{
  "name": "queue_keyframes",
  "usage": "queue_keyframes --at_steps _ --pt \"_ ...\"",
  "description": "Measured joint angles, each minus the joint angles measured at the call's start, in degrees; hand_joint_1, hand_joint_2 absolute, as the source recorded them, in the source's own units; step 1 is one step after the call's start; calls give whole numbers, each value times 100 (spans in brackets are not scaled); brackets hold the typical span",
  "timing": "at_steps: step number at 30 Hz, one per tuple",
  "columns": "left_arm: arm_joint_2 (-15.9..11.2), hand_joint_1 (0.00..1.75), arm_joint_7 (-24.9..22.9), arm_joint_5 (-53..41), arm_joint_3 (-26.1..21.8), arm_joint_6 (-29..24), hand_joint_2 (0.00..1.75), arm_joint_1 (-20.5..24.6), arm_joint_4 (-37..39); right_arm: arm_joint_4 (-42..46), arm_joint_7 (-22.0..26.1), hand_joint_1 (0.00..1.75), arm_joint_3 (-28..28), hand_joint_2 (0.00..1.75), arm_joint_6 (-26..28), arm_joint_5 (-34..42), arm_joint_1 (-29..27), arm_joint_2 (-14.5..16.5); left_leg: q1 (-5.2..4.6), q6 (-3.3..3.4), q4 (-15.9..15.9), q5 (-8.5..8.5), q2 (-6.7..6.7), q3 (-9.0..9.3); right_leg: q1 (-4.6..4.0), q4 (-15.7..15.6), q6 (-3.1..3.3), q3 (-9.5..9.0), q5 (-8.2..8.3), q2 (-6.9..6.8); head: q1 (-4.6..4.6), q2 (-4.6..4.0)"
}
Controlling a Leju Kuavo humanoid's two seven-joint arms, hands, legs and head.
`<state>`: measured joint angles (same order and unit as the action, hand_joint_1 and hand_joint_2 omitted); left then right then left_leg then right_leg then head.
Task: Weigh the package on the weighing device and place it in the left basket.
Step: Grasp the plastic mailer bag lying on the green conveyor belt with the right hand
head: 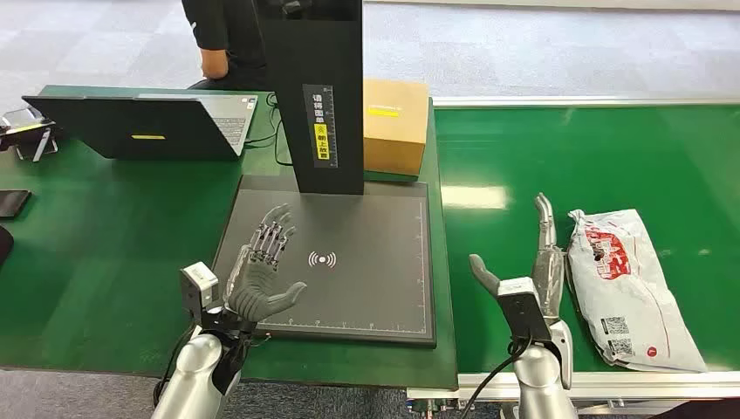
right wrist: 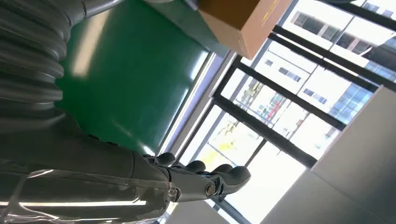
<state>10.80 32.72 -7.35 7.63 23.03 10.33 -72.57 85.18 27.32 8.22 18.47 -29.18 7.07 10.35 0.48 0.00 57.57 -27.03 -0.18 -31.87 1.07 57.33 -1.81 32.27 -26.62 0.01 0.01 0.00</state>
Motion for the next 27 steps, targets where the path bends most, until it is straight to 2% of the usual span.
queue_keyframes --at_steps 8,12,14,20,24,27 --pt "0 0 -13 -2 -8 22 175 -4 0 88 -143 0 303 175 -24 -67 11 -77 1 0 0 0 0 2 -1 0 0 0 0 0 -1 0" --pt "0 0 -11 -2 -56 51 175 -26 0 52 -400 0 748 175 -681 343 59 -273 0 0 0 0 -1 1 1 0 0 -1 0 -2 1 0" --pt "0 0 6 3 -108 67 175 -51 0 20 -426 0 1052 175 -834 388 68 -394 -2 0 1 0 -2 0 3 0 0 -2 0 -2 1 0" --pt "0 0 37 10 -196 132 175 -112 -2 -135 -413 0 1912 175 -390 -98 85 -660 -7 1 1 -1 -4 0 7 0 0 0 0 -3 0 0" --pt "0 0 36 12 -231 135 175 -133 -2 -432 -428 0 2295 175 191 -476 120 -870 -6 1 1 0 -4 0 6 0 0 0 0 -4 1 0" --pt "1 0 35 14 -251 137 175 -151 -2 -647 -432 0 2484 175 341 -557 127 -1011 -6 1 0 0 -3 1 6 0 0 0 0 -2 0 0"
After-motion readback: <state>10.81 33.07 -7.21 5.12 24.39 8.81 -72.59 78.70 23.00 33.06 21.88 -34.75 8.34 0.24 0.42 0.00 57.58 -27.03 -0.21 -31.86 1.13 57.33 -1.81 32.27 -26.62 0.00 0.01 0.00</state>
